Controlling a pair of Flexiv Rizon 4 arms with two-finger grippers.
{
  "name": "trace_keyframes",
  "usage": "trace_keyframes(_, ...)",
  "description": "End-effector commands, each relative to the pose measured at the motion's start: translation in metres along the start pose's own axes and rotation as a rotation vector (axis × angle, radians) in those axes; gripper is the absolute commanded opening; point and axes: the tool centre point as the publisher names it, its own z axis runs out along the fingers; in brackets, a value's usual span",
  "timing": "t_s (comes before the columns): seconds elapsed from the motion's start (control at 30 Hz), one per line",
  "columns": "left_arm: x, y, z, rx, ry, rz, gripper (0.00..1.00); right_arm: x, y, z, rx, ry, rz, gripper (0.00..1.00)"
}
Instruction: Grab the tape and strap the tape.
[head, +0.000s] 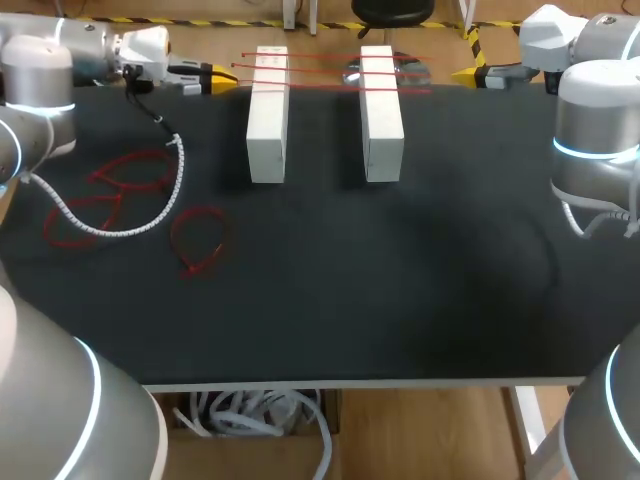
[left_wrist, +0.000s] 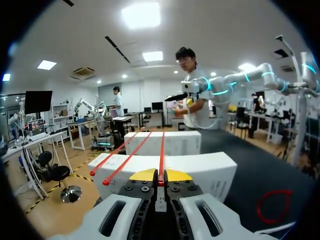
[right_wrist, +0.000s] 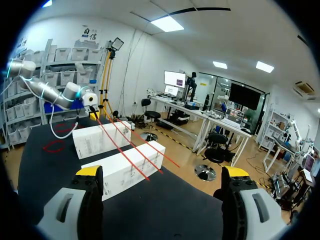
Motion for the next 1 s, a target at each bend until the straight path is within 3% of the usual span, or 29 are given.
trace_keyframes(0.03, 0.009, -0.016, -0.003, -0.001, -0.017, 0.007, 0.0, 0.0, 0.0, 0.0, 0.0, 0.0, 0.0, 1.0)
trace_keyframes(0.73, 0.066, -0.119, 0.009, 0.155, -0.069, -0.022, 0.0, 0.0, 0.0, 0.0, 0.0, 0.0, 0.0, 1.0)
trace_keyframes(1.0, 0.076, -0.143, 0.016, 0.197, -0.083, -0.05, 0.0, 0.0, 0.0, 0.0, 0.0, 0.0, 0.0, 1.0)
